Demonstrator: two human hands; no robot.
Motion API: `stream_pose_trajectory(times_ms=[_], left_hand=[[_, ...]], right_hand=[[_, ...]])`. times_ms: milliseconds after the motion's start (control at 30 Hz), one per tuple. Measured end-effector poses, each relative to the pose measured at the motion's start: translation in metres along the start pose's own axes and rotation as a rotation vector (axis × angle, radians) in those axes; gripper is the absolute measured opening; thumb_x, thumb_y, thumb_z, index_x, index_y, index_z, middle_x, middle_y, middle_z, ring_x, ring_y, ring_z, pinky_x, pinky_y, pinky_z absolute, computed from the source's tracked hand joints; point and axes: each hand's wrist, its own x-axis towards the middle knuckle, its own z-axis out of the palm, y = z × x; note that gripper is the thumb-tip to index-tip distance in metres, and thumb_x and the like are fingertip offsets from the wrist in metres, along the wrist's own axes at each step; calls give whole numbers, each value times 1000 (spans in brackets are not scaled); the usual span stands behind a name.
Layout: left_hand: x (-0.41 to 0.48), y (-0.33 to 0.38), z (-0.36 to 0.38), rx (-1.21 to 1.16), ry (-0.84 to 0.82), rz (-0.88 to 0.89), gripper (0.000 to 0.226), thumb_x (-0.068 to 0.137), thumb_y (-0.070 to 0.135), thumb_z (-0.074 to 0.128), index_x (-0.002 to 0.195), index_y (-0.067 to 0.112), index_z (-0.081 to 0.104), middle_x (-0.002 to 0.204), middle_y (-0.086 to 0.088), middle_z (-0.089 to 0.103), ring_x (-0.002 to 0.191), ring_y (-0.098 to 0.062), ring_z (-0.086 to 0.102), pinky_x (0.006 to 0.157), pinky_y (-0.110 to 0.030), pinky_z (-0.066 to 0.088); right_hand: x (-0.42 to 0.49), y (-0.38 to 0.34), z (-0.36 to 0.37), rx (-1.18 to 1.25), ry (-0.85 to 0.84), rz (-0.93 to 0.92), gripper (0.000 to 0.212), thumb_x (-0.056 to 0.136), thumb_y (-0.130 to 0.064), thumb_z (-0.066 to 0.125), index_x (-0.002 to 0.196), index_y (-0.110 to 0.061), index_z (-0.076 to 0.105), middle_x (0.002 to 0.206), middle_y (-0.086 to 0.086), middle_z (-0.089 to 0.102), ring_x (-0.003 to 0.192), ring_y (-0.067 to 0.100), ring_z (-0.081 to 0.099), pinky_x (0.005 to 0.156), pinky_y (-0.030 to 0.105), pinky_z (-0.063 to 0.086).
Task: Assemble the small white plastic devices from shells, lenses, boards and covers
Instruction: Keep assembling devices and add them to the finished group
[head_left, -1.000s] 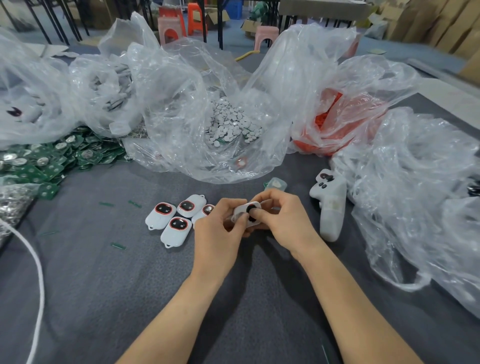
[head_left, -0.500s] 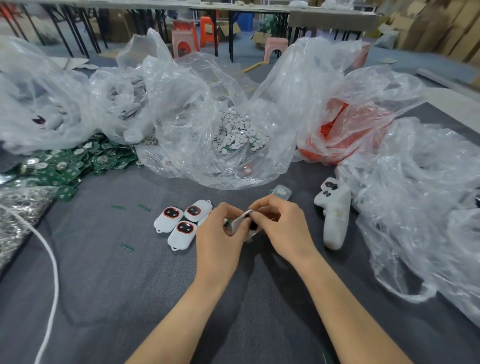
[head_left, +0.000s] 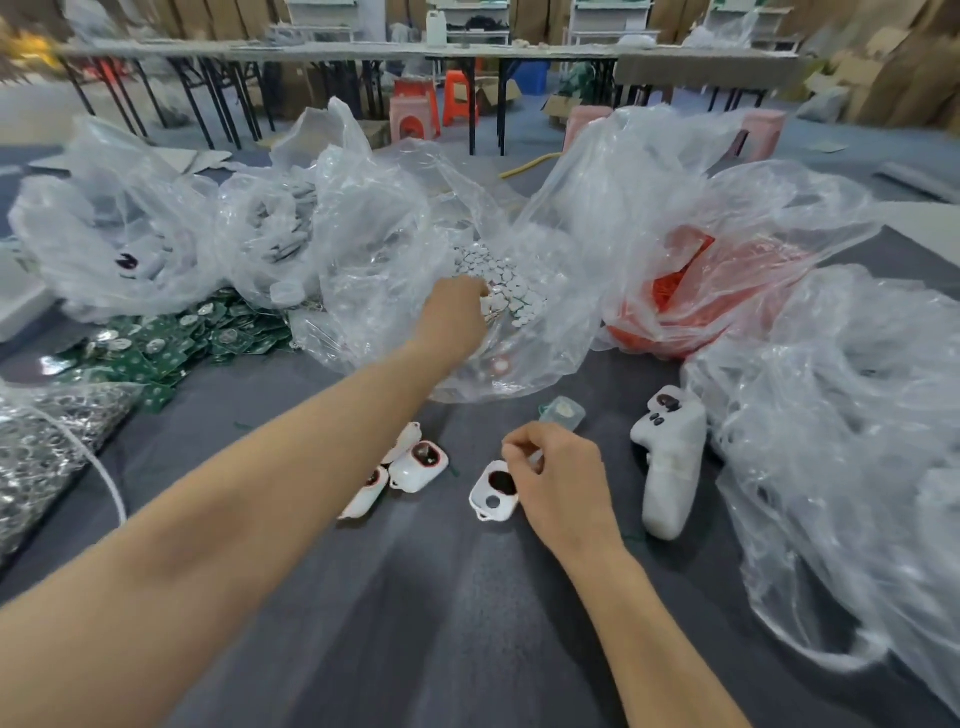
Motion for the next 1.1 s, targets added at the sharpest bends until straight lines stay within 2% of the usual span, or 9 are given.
stream_pose_trajectory(times_ms=[100, 200, 367, 467, 567, 700, 833, 933, 1100], left_hand=[[12, -29, 14, 253, -216, -11, 28, 93, 0, 45, 112, 5, 66, 119, -17, 62, 106, -32, 60, 91, -37, 48], [7, -41, 23, 295, -158, 52, 23, 92, 2, 50, 99, 8, 70, 110, -14, 65, 97, -29, 62, 81, -35, 49], [1, -43, 15, 180, -112, 44, 23, 85, -7, 51, 90, 7, 69, 105, -14, 66, 92, -29, 61, 71, -29, 42], [-9, -36, 3, -4, 0, 32, 21, 90, 1, 56, 102, 10, 71, 102, -10, 70, 90, -22, 64, 82, -28, 50], [-41, -14, -16, -433, 166, 44, 25, 86, -1, 60, 106, 10, 70, 82, -9, 74, 69, -13, 67, 75, -13, 50], [-110, -5, -23, -831, 60, 8, 23, 83, 4, 69, 98, 22, 68, 73, 2, 74, 73, -8, 72, 71, -13, 52], [-158, -8, -12, -933, 71, -89, 17, 79, 11, 77, 92, 19, 68, 74, 3, 75, 72, -9, 72, 67, -13, 52], [-170, -13, -2, -943, 91, -116, 13, 81, 5, 73, 86, 15, 66, 76, 0, 74, 73, -13, 72, 72, -22, 55], [-177, -24, 3, -898, 149, -74, 17, 83, 0, 69, 84, 16, 64, 75, 4, 73, 64, -10, 70, 64, -13, 51]], right_hand=[[0, 1, -2, -2, 42, -10, 13, 93, -19, 56, 91, -16, 68, 91, 3, 68, 80, 21, 60, 74, 36, 49], [0, -1, -3, 19, 99, -36, 12, 92, -18, 57, 89, -16, 68, 88, 0, 68, 76, 20, 60, 72, 37, 49], [-1, -3, -3, 57, 117, -69, 12, 91, -15, 58, 87, -14, 69, 85, 2, 67, 74, 20, 59, 71, 38, 49], [-3, -3, -4, 99, 154, -93, 10, 90, -11, 60, 87, -13, 69, 81, 1, 67, 70, 17, 59, 69, 32, 48], [-2, -4, -5, 221, 217, -65, 14, 88, -7, 61, 93, -15, 71, 82, -3, 68, 67, 8, 59, 66, 11, 43], [0, -7, -7, 441, 290, -33, 25, 87, -8, 64, 103, -26, 69, 83, -6, 65, 67, 7, 62, 66, 10, 45], [-3, -11, -7, 513, 202, -69, 33, 87, -6, 65, 102, -35, 68, 87, -11, 67, 73, 6, 64, 72, 18, 52], [-6, -12, -5, 493, 106, -76, 24, 84, -2, 67, 92, -24, 73, 85, -8, 70, 79, 8, 67, 76, 28, 55], [-7, -14, -3, 513, -78, -6, 19, 80, -4, 73, 77, -22, 69, 70, -7, 69, 64, 5, 63, 66, 18, 49]])
